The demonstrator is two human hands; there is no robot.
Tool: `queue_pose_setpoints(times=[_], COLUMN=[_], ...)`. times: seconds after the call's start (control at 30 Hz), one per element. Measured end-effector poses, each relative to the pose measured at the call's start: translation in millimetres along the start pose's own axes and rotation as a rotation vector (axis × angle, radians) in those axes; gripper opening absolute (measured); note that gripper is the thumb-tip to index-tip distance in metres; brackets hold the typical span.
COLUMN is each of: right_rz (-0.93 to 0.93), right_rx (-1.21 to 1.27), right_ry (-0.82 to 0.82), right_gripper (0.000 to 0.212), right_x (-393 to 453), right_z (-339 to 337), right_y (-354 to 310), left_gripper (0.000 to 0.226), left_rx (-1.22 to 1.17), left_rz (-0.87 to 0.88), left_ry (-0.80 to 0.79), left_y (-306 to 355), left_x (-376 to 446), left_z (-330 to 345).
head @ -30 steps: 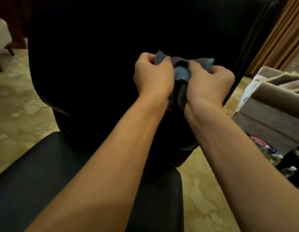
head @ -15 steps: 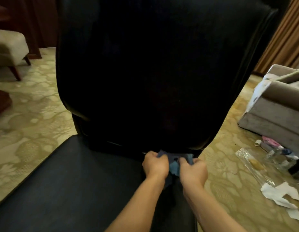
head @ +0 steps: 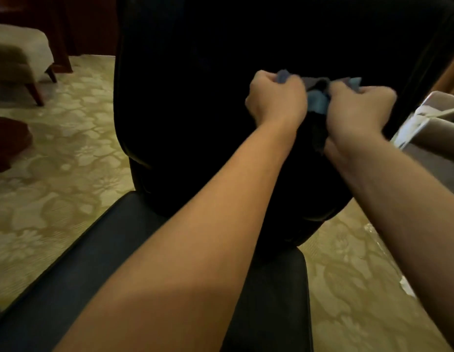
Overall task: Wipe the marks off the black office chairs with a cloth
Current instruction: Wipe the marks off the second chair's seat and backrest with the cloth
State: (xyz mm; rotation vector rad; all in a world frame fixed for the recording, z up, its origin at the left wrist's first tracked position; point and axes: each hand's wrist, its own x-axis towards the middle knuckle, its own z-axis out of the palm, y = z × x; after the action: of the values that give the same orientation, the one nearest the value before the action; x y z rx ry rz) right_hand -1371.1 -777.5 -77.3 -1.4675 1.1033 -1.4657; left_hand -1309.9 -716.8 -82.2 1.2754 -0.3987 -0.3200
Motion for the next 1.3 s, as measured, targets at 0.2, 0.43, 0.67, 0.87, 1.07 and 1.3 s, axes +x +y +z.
queue_pose_setpoints(times=[0.2,0.43,0.67,0.87,1.07,1.3], right_rz=[-0.041,0.275,0.229,0.581,0.756,0.489], right_rx=[-0.301,-0.359,0.007,0.308,0.392,0.172], right_ry=[0.004,-0.266,-0.603,-0.493,-0.586,-0.619], right_gripper=[0.013,0.010,0.012,0.015,0.036,0.011], right_x=[-53,-115,-157,-198,-216,-246], right_z=[-9,-40,-89,-115,-156,-215], right_y=[57,118,120,89,45,52], left_gripper=[0.008,0.012,0.007,0.021,0.022,0.018], left_rx=[0.274,0.366,0.111,0.205,0.228,0.310], left_rz=[-0.046,-0.316,-0.317,-0.233,-0.098,-0.044], left_ry=[0.021,-0.116,-0.321,-0.434,-0.412,-0.399], left_y=[-76,-141,-120,-85,-49,-53], left_x=[-27,-70,-108,-152,-197,-271], left_z=[-39,-100,-157,-181,-192,-184])
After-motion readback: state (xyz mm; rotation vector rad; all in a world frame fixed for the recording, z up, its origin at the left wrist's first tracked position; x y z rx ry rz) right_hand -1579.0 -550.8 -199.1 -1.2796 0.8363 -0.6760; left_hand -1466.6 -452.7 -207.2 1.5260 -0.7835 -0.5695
